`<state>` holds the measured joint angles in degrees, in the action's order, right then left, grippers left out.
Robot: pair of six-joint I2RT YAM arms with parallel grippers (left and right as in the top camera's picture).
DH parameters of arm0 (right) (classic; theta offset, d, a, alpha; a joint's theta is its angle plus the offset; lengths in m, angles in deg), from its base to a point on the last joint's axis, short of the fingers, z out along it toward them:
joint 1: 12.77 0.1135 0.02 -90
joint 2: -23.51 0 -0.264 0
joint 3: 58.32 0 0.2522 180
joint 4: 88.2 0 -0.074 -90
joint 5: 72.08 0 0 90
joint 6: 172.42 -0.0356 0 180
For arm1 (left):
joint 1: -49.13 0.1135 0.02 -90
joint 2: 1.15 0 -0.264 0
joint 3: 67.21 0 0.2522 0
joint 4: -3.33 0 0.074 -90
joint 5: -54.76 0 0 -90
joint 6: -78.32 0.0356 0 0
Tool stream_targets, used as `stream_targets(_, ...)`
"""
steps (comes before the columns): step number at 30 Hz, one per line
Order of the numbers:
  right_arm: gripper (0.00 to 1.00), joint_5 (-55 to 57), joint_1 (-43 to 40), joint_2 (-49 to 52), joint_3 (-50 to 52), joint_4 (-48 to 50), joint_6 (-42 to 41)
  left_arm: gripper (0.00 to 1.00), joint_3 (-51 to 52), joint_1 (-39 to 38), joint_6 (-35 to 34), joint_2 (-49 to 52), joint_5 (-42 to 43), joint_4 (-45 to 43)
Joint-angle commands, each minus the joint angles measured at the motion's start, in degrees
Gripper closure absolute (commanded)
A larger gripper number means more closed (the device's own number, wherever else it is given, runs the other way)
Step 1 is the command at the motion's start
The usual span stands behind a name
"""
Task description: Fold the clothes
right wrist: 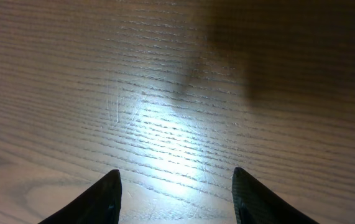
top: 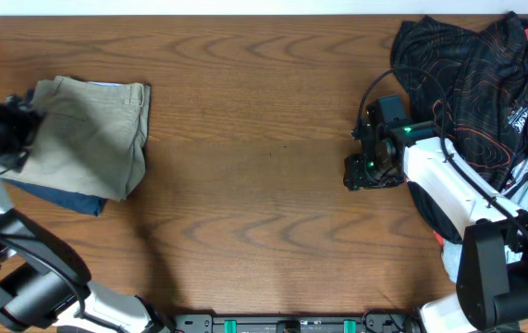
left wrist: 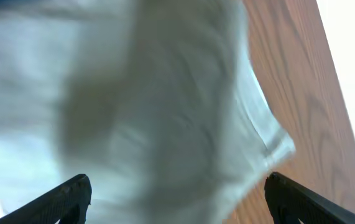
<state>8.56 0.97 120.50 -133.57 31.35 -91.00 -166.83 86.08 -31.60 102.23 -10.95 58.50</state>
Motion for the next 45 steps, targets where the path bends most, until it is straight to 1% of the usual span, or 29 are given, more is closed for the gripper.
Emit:
stream_targets(1,0.44,0.2,-0.4,-0.6,-0.9,0.0,-0.4,0.10,-0.1,-5.9,5.8,-1.4,2.2,2.4)
stream_targets(3,0.44,0.2,-0.4,-0.6,-0.9,-0.1,-0.4,0.12,0.2,-9.7,7.0,-1.3,0.3,4.8)
stream_targets(5,0.44,0.2,-0.4,-0.6,-0.9,-0.1,-0.4,0.17,0.4,-13.9,7.3,-0.9,-2.7,7.0)
stream_targets(7,0.44,0.1,-0.4,-0.6,-0.9,-0.1,-0.4,0.18,0.7,-18.5,8.5,-0.3,-5.9,8.6)
stream_targets(11,0.44,0.1,-0.4,-0.6,-0.9,-0.4,-0.4,0.19,2.4,-26.0,11.5,0.7,-12.8,8.4)
stream_targets(13,0.44,0.1,-0.4,-0.6,-0.9,-0.5,-0.4,0.19,3.1,-28.8,11.9,1.6,-16.7,7.8)
stream_targets(16,0.44,0.2,-0.4,-0.6,-0.9,-0.9,-0.4,0.19,3.6,-31.3,12.7,3.9,-18.2,7.3)
stream_targets(20,0.44,0.2,-0.4,-0.6,-0.9,-0.9,-0.4,0.18,3.6,-31.6,12.9,8.1,-18.1,6.7)
stream_targets(26,0.44,0.2,-0.4,-0.6,-0.9,-1.0,-0.3,0.18,3.6,-29.9,14.4,13.9,-18.4,4.7)
stream_targets(30,0.44,0.2,-0.4,-0.6,-0.9,-1.2,-0.3,0.18,3.6,-27.8,14.3,14.6,-21.9,2.1)
stream_targets(34,0.44,0.2,-0.4,-0.6,-0.9,-1.6,-0.3,0.18,2.5,-24.9,14.3,14.5,-22.0,0.7)
stream_targets(39,0.44,0.2,-0.4,-0.6,-0.9,-1.6,-0.1,0.18,1.9,-21.7,12.2,14.5,-21.8,-0.2)
stream_targets(42,0.44,0.2,-0.4,-0.6,-0.9,-1.5,-0.1,0.17,1.8,-21.2,12.4,14.3,-16.6,-0.2)
stream_targets(44,0.44,0.2,-0.5,-0.6,-0.9,-1.3,-0.2,0.09,1.8,-21.7,12.9,13.8,-13.6,-0.2)
stream_targets(45,0.44,0.2,-0.5,-0.6,-0.9,-1.3,-0.2,0.08,1.8,-22.4,13.7,13.3,-12.5,-0.2)
